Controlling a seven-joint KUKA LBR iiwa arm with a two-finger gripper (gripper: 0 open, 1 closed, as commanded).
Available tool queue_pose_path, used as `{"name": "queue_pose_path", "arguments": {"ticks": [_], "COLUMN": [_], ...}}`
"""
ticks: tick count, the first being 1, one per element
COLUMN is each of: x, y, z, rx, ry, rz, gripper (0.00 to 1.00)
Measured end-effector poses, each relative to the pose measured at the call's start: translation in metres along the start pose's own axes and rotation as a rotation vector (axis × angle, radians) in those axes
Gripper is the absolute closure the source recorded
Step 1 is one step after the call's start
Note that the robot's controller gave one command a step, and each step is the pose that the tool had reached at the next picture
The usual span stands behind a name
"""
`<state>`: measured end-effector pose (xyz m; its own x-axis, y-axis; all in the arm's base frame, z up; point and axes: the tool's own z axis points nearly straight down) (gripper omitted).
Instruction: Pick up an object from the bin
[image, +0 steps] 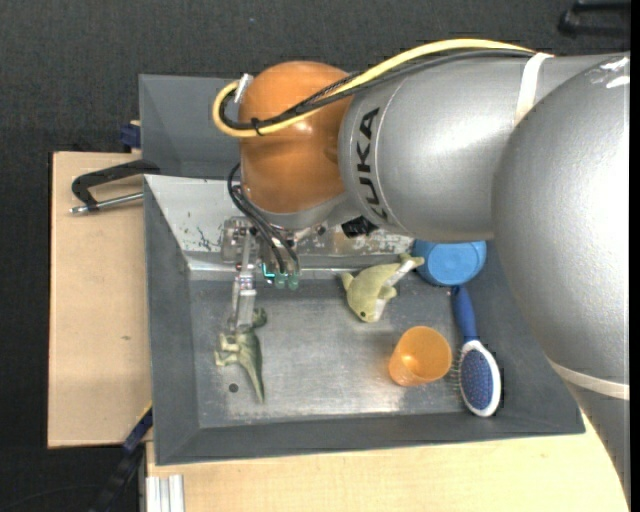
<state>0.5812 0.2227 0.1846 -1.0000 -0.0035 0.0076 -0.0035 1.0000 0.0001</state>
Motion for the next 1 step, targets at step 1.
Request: {"name": "queue_pose_path", "arguments": {"ticks": [1], "x": [0.023], "y": [0.0096], "z": [0.116], "rx": [0.002], "ry": [-0.002], "rz": [-0.502], "gripper": [0.0]}}
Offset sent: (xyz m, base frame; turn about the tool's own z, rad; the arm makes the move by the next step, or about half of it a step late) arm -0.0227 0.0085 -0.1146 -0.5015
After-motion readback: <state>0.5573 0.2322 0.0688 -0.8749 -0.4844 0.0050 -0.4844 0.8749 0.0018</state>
